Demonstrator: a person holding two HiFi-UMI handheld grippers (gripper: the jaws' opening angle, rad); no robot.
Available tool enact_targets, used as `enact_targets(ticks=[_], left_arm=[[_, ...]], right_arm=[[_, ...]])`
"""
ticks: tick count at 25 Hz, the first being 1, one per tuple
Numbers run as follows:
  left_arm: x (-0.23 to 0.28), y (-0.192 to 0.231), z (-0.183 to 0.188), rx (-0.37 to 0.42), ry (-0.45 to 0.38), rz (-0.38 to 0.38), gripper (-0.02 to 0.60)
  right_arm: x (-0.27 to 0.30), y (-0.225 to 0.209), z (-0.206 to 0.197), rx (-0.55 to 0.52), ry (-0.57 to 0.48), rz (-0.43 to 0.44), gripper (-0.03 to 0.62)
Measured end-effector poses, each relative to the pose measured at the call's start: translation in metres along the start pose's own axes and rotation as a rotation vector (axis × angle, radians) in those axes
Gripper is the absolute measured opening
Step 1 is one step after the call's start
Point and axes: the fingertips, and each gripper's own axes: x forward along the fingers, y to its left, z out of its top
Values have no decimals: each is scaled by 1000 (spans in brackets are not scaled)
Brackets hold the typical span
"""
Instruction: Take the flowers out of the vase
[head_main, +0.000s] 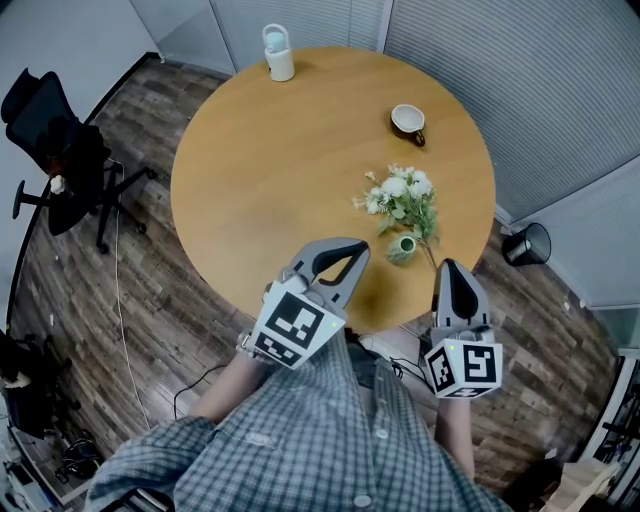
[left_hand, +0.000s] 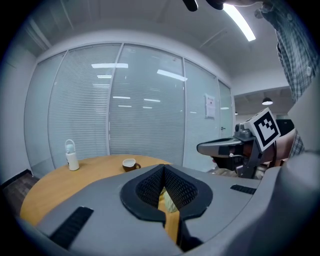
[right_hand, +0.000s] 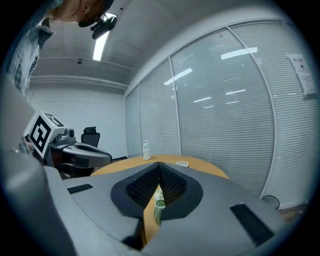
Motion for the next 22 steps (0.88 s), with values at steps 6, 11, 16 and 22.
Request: enact_targets(ticks=[6, 11, 16, 22], left_arm=[[2, -4, -1, -1, 2, -14, 8], [3, -6, -3, -1, 5, -19, 8], [2, -6, -3, -2, 5, -17, 8], [4, -5, -4, -3, 6, -19, 8]], right_arm=[[-1, 3, -4, -4, 16, 7, 9], [-2, 3, -6, 7, 18, 12, 9], [-2, 4, -7, 10, 20, 13, 9], [0, 5, -9, 5, 27, 18, 9]])
